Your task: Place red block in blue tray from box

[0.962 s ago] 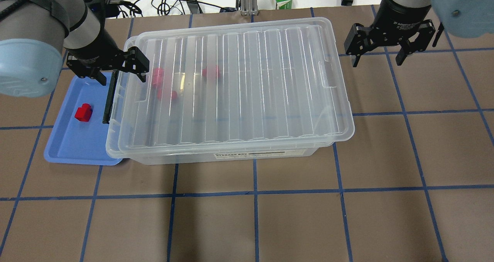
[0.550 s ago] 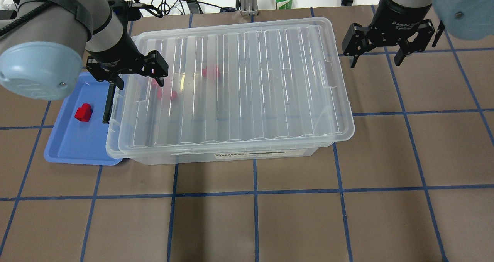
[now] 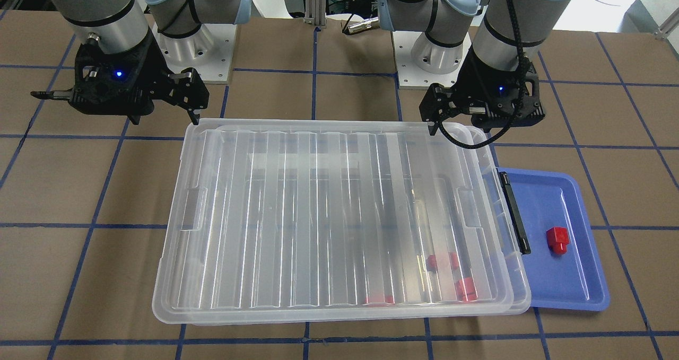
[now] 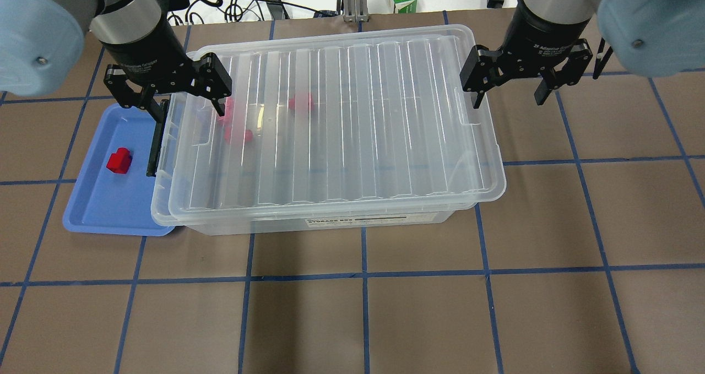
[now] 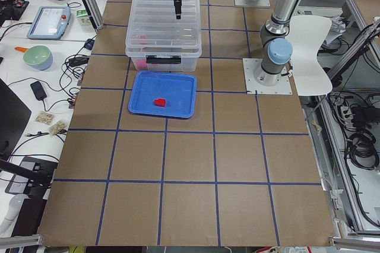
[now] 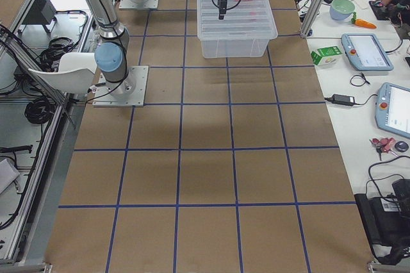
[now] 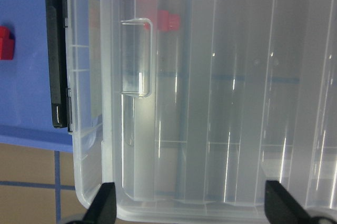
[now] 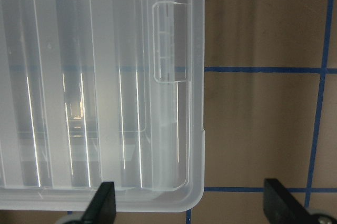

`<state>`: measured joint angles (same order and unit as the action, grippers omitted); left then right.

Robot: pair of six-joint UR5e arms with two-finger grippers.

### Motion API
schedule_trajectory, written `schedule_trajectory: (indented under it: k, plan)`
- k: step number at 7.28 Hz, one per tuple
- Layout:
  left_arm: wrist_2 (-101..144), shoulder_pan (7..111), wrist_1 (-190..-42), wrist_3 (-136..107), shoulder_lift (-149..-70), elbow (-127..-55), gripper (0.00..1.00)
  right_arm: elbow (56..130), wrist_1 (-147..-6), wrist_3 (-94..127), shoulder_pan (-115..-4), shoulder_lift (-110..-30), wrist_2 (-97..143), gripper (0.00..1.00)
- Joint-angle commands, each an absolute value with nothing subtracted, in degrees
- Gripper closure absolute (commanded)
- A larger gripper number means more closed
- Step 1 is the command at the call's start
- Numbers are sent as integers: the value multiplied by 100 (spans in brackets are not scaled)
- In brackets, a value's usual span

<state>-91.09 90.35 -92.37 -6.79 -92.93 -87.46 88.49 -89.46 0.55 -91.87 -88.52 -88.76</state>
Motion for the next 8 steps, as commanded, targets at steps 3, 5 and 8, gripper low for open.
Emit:
schedule_trajectory:
  k: [3,5,8]
  plan:
    - [-9140,9009,-9291,-382,-9203,-8754,0,8859,-8737,-237,-8825,-8930,-8877,0]
    - [-9079,8877,-9220,290,-9211,-8807,0,8868,-8728,-176,-8851,-8965,-8868,0]
    - [-9044,8938,-9229,-296,-9272,-8763,0,8868,-8736,-237,-8851,-8982,-8877,0]
